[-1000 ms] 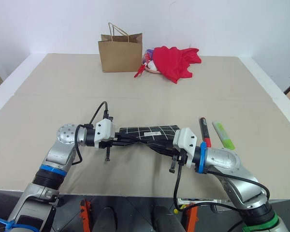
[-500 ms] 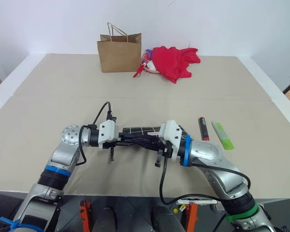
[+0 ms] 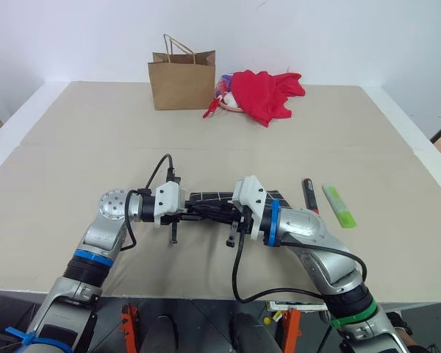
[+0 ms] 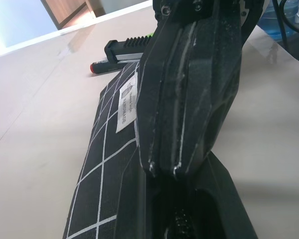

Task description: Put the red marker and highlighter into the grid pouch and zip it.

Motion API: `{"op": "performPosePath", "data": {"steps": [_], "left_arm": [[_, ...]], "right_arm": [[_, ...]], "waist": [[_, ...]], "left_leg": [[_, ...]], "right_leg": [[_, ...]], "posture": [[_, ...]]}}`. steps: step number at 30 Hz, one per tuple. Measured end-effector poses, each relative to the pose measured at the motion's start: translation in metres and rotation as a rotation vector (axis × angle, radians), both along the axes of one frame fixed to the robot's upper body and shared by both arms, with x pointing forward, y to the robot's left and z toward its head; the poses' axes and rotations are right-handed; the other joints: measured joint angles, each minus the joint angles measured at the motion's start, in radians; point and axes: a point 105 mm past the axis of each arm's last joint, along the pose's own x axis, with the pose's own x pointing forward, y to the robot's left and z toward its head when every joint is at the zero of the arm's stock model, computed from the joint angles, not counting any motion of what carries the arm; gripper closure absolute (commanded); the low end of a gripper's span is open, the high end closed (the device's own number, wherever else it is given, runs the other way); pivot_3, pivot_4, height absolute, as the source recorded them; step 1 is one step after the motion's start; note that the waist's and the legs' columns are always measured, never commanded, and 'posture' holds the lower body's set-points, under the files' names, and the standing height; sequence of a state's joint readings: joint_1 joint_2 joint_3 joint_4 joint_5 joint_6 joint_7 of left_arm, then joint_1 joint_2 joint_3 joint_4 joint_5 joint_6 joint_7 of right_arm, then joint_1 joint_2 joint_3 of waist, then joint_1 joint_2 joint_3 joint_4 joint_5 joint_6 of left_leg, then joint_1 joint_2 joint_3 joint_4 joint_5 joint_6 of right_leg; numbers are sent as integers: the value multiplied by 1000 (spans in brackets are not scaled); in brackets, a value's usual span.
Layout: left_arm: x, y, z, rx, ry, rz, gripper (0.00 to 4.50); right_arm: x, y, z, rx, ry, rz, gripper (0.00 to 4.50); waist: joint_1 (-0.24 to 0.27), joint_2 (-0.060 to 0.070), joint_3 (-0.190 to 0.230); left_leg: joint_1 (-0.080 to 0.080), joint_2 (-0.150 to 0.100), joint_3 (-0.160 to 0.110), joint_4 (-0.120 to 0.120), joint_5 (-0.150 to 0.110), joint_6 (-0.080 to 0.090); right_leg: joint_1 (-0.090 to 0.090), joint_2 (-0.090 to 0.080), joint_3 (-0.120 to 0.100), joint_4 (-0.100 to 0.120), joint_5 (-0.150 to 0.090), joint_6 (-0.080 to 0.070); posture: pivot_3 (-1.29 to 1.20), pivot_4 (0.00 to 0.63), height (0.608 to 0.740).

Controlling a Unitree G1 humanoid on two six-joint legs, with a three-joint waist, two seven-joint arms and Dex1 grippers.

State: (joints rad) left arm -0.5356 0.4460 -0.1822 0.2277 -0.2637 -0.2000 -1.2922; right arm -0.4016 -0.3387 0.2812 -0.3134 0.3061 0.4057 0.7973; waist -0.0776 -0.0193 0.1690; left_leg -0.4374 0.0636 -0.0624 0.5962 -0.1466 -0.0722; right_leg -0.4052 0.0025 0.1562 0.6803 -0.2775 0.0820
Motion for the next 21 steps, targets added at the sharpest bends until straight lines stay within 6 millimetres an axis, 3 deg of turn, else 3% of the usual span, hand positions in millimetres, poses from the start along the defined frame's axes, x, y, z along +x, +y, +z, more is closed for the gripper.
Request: {"op": "performPosePath", "data": {"steps": [3, 7, 10, 13, 18, 21], "left_arm": [[-1, -2, 1, -6, -4, -8, 4500], [-1, 0, 2, -13, 4, 2, 4500], [-1, 1, 2, -21, 13, 11, 4500], [-2, 1, 4, -25, 13, 12, 4500], [-2, 1, 5, -28, 11, 14, 4500], [-2, 1, 4, -35, 11, 27, 4500]], "right_arm": [[-5, -10, -2, 5, 35, -11, 3452], [-13, -49, -2, 24, 100, -118, 1542], [-14, -85, 10, 55, 102, -249, 155], [-17, -119, 11, 91, 146, -383, 35], [-4, -177, 18, 158, 140, -695, 35], [9, -209, 5, 180, 157, -930, 35]], "waist": [[1, 0, 0], [7, 0, 0], [5, 0, 0], [3, 0, 0], [2, 0, 0], [1, 0, 0]], "left_leg": [[0, 0, 0, 0, 0, 0], [-2, -1, -1, 0, 0, 0], [-1, -1, -1, 0, 0, 0], [0, -1, -2, 0, 0, 0], [0, -1, -1, 1, 0, 0], [0, -1, -1, 0, 0, 1]], "right_leg": [[0, 0, 0, 0, 0, 0], [0, -1, -1, 0, -1, 1], [0, -1, -1, 0, -1, 1], [0, -1, -1, 0, -1, 0], [1, -1, -1, 0, 0, 0], [0, -1, -1, 0, 0, -1]], "posture": [[0, 150, 740], [0, 150, 740], [0, 150, 740], [0, 150, 740], [0, 150, 740], [0, 150, 740]]}}
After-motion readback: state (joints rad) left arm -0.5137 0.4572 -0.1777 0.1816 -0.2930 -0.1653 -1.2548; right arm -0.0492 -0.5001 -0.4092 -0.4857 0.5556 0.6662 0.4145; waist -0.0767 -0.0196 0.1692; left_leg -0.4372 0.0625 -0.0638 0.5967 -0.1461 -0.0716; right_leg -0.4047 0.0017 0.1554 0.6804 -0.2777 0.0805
